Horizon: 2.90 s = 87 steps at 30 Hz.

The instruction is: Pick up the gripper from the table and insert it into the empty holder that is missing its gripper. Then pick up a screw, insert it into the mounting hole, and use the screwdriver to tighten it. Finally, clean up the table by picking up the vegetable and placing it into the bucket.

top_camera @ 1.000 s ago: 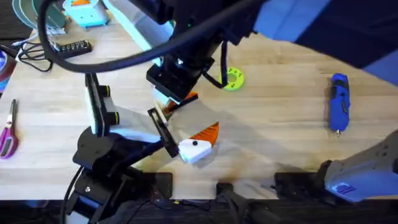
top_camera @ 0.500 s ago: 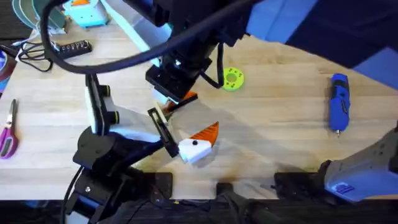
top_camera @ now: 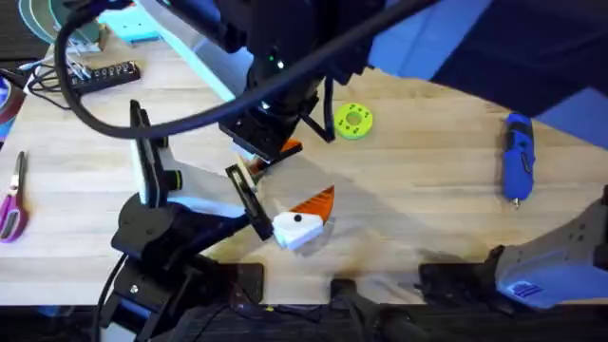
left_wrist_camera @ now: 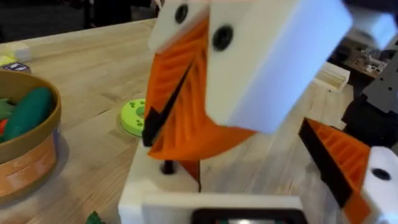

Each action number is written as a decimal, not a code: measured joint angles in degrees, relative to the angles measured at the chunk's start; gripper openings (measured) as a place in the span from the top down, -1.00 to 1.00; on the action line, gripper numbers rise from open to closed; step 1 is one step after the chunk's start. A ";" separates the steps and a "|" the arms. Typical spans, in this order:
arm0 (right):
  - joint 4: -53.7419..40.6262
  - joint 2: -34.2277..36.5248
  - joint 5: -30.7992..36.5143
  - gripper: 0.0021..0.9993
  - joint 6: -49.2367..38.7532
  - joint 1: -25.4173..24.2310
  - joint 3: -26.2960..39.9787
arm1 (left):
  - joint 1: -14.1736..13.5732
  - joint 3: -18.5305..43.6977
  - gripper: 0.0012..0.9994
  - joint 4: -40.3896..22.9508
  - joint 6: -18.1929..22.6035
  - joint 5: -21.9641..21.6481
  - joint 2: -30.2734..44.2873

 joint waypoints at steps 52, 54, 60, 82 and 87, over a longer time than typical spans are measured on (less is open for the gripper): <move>-4.40 -12.74 -4.16 -0.99 -3.24 -17.12 -9.65 | 0.00 0.00 -0.99 0.00 0.22 0.07 0.00; -2.18 -15.81 -5.58 -0.99 -3.54 -19.48 -14.45 | 0.00 0.00 -0.99 0.01 0.22 0.07 0.01; 7.40 -26.98 -13.78 -0.99 -5.36 -28.39 -31.40 | 0.00 0.00 -0.98 0.01 0.22 0.05 0.00; 9.68 -32.41 -52.05 -0.99 -38.08 -51.80 -46.37 | 0.00 0.00 -0.99 0.00 0.22 0.07 0.00; 11.40 -31.45 -56.53 -0.99 -53.10 -48.70 -46.88 | 0.00 0.00 -0.99 0.02 0.22 0.04 0.00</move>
